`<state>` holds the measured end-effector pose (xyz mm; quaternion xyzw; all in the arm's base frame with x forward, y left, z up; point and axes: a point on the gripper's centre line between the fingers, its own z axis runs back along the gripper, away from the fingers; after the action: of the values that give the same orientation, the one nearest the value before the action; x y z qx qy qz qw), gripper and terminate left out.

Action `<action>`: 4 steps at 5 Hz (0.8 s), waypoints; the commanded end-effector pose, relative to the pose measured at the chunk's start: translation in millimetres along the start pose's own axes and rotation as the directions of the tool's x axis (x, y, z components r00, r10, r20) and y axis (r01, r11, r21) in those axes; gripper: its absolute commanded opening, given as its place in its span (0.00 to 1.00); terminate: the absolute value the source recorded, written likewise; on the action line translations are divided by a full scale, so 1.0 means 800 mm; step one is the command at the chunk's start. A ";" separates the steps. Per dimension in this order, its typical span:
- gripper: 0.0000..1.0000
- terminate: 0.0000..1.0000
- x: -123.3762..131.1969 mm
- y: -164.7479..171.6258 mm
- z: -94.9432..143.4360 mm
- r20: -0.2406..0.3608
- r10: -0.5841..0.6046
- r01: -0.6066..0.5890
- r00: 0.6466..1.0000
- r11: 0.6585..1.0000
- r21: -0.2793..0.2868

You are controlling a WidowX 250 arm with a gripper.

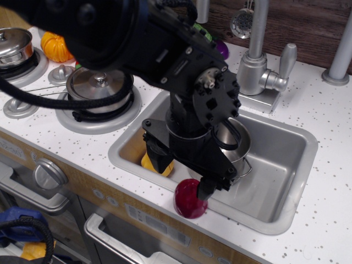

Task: Put sweet potato in pot which is in sink

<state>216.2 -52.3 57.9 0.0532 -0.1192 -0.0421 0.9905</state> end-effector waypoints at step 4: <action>1.00 0.00 0.008 0.004 -0.050 0.062 0.006 -0.002 0.998 0.997 -0.078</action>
<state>227.9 -47.8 10.2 0.0037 -0.1398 -0.0452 0.9891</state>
